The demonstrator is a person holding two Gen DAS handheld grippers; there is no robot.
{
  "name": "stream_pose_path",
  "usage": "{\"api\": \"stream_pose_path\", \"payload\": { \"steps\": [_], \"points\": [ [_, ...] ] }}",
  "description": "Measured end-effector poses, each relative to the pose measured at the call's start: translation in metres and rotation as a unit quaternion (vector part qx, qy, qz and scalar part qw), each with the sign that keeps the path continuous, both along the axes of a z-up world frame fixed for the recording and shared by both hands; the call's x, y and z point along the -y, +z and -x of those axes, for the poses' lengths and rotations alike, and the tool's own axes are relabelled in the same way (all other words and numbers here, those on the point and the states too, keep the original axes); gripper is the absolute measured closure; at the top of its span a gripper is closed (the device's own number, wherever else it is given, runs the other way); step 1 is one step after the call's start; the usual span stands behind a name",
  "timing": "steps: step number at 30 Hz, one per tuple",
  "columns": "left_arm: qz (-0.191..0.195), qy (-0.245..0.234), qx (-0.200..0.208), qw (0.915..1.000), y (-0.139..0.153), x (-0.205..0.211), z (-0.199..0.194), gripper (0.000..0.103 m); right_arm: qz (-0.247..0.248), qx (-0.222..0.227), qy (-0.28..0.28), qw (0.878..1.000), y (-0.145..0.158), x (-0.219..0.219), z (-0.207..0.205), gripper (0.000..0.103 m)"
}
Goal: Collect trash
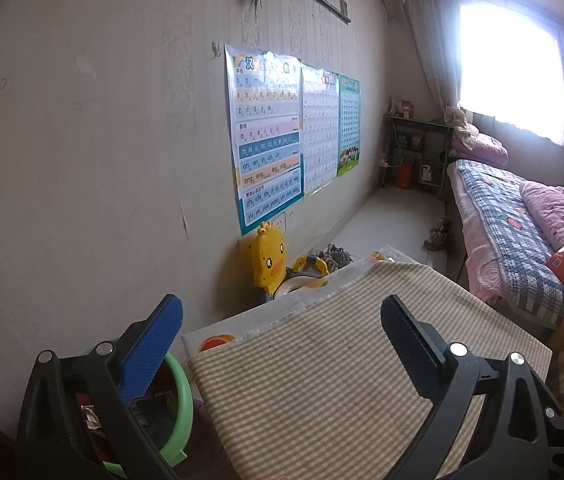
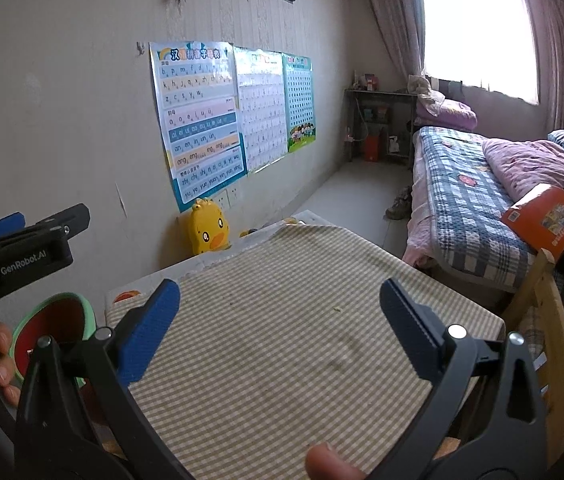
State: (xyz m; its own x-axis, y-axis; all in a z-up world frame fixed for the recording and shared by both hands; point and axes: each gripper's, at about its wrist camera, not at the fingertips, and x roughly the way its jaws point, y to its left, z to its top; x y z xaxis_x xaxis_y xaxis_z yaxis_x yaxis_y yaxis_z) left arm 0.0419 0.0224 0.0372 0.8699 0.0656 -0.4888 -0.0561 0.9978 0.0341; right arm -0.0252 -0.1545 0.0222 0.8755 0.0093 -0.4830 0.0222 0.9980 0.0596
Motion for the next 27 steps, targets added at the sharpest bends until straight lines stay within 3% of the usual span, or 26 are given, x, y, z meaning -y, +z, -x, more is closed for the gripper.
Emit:
{"api": "stream_pose_path", "payload": {
  "steps": [27],
  "points": [
    [-0.009, -0.008, -0.015, 0.9998, -0.0069, 0.002, -0.0022, 0.008, -0.008, -0.017, 0.002, 1.0, -0.008, 0.0007, -0.003, 0.005]
  ]
}}
